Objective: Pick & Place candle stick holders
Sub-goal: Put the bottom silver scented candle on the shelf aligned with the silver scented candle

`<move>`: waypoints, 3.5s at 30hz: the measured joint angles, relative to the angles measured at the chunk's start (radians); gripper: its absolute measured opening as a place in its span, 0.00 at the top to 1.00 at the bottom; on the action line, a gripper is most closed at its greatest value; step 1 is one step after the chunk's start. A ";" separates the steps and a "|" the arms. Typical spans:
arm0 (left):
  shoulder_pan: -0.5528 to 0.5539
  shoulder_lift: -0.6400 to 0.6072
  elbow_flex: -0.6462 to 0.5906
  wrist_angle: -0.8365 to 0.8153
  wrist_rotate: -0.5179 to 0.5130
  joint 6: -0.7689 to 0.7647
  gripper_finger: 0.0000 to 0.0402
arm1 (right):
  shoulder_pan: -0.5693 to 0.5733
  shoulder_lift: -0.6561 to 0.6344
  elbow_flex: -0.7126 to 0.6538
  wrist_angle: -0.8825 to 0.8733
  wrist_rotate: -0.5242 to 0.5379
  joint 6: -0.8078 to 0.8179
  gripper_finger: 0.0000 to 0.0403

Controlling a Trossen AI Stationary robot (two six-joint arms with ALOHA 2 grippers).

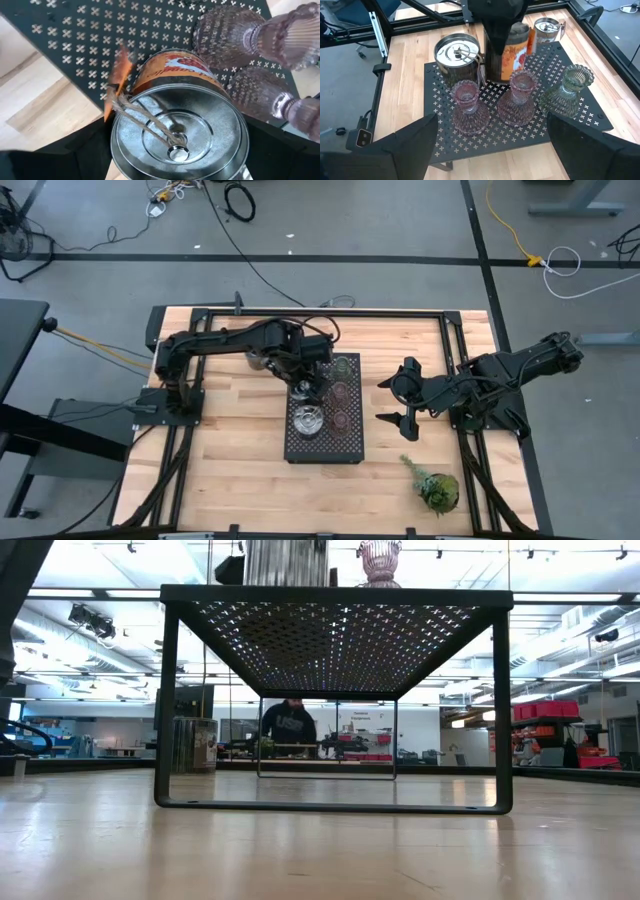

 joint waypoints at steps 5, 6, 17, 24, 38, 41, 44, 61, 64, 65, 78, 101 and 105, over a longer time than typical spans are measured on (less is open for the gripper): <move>0.001 0.008 0.002 -0.011 0.017 0.028 0.06 | 0.000 0.000 0.000 -0.004 -0.001 0.000 0.09; 0.001 0.008 0.002 -0.010 0.018 0.033 0.05 | 0.000 0.000 0.000 -0.004 -0.002 0.000 0.09; 0.001 0.012 -0.002 0.020 0.019 0.013 0.04 | 0.000 0.000 0.000 -0.005 -0.001 0.000 0.09; 0.009 0.012 -0.002 0.040 0.025 0.023 0.03 | 0.000 0.000 0.000 -0.005 0.000 0.000 0.09; 0.009 0.012 -0.002 0.044 0.028 0.030 0.03 | 0.000 0.000 0.000 -0.004 0.000 0.000 0.09; 0.007 0.012 -0.002 0.045 0.026 0.030 0.03 | 0.000 0.000 0.000 -0.004 0.000 0.000 0.09; -0.001 0.012 -0.002 0.049 -0.026 0.037 0.03 | 0.000 0.000 0.000 -0.004 0.000 0.000 0.09; -0.006 0.012 -0.002 0.103 -0.002 0.105 0.03 | 0.000 0.000 0.000 -0.003 0.000 -0.019 0.09; -0.003 0.012 -0.002 0.103 0.002 0.108 0.03 | 0.000 0.000 0.000 -0.004 0.000 -0.019 0.09; -0.002 0.012 -0.002 0.101 0.003 0.108 0.03 | 0.000 0.000 0.000 -0.003 0.000 -0.019 0.09; -0.004 0.012 -0.002 0.073 -0.023 0.066 0.01 | 0.000 0.000 0.000 -0.003 0.000 -0.019 0.09; -0.005 0.012 -0.002 0.052 -0.080 0.072 0.00 | 0.000 0.000 0.000 -0.003 0.000 -0.023 0.09; -0.005 0.012 -0.002 0.052 -0.087 0.072 0.00 | 0.000 0.000 0.000 -0.003 0.000 -0.023 0.09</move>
